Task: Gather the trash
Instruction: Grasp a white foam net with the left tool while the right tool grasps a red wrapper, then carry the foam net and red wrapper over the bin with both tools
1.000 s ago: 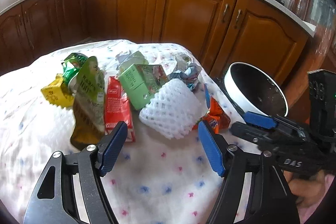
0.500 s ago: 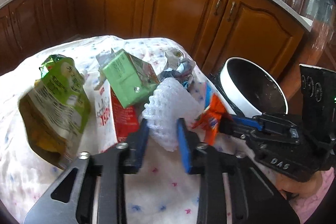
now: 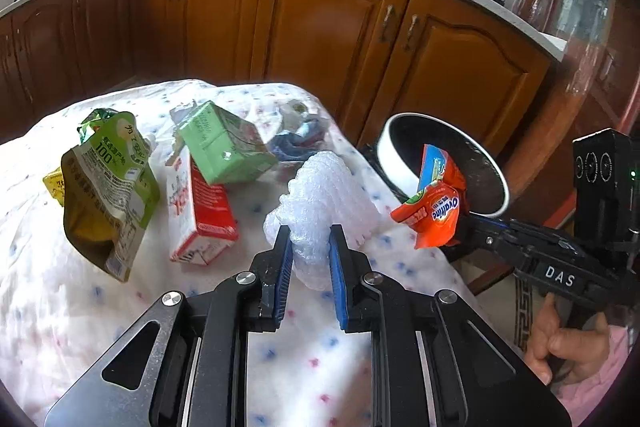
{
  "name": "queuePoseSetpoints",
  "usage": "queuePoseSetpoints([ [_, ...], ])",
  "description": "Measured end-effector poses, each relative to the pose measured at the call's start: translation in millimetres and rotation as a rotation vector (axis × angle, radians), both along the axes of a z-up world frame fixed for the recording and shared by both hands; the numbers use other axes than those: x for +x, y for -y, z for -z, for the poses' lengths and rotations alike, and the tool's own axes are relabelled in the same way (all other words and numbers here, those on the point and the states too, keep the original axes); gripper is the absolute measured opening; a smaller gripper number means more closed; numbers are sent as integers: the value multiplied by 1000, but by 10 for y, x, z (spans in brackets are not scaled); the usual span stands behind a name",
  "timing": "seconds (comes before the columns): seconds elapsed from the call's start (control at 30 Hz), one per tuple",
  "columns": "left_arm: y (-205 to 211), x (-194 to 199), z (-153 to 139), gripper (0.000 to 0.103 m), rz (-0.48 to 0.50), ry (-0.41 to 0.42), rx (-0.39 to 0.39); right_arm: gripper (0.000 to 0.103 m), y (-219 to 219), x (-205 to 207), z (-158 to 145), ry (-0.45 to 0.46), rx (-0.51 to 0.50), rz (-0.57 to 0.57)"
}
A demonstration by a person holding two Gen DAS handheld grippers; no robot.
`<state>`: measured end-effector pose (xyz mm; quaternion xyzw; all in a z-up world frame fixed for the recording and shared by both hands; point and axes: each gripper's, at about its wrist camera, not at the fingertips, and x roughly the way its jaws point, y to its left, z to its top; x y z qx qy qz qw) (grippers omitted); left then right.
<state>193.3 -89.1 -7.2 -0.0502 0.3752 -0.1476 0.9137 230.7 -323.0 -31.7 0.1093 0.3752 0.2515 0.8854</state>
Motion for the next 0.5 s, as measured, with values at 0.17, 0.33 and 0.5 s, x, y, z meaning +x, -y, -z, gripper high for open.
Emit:
queuePoseSetpoints([
  [0.17, 139, -123, -88, 16, 31, 17, -3, 12, 169, -147, -73, 22, 10, 38],
  [0.33, 289, -180, -167, 16, 66, 34, -2, 12, 363, -242, -144, 34, 27, 101],
  [0.5, 404, -187, -210, 16, 92, 46, -6, 12, 570, -242, -139, 30, 35, 167],
])
